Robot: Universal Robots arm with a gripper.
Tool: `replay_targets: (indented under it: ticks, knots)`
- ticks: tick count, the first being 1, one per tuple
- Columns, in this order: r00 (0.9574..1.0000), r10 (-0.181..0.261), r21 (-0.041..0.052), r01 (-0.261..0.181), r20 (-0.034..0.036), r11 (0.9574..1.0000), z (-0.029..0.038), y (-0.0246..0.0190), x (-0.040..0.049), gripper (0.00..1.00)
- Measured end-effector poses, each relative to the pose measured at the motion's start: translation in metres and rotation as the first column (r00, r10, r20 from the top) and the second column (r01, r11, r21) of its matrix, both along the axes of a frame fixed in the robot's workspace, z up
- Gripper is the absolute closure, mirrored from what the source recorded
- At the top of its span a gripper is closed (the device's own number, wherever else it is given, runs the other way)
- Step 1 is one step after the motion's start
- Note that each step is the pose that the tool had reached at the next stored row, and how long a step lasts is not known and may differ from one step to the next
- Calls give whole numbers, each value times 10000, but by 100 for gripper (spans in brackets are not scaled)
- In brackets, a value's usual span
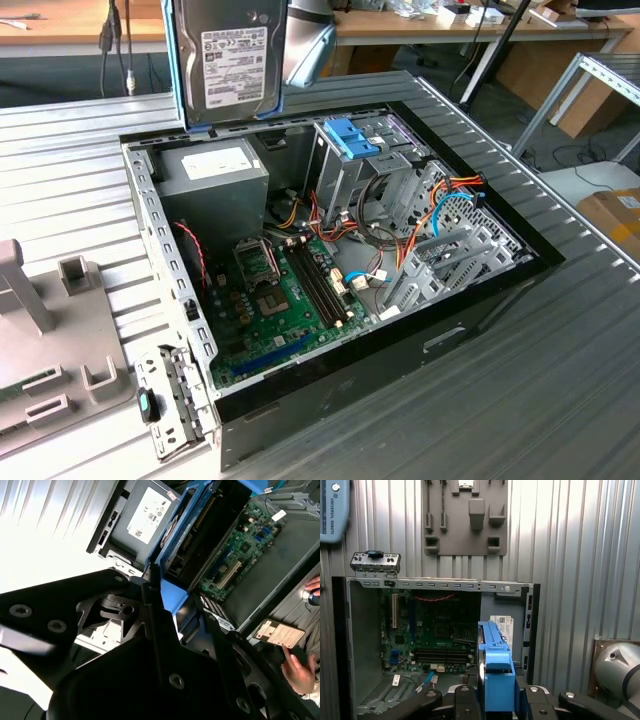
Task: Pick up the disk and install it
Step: 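Pick up the disk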
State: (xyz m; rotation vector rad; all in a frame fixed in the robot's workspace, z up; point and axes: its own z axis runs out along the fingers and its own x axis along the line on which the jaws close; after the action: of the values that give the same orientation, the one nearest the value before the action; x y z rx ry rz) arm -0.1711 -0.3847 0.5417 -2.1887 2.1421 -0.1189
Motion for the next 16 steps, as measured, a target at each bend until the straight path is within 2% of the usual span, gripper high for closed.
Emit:
replay_targets:
  ticks: [1,2,16]
  knots:
    - [10000,0,0,0,0,10000,-1,-61,0,63]
    - [10000,0,0,0,0,10000,-1,-77,0,63]
    - [10000,2,-1,-2,1,10000,-1,-94,4,63]
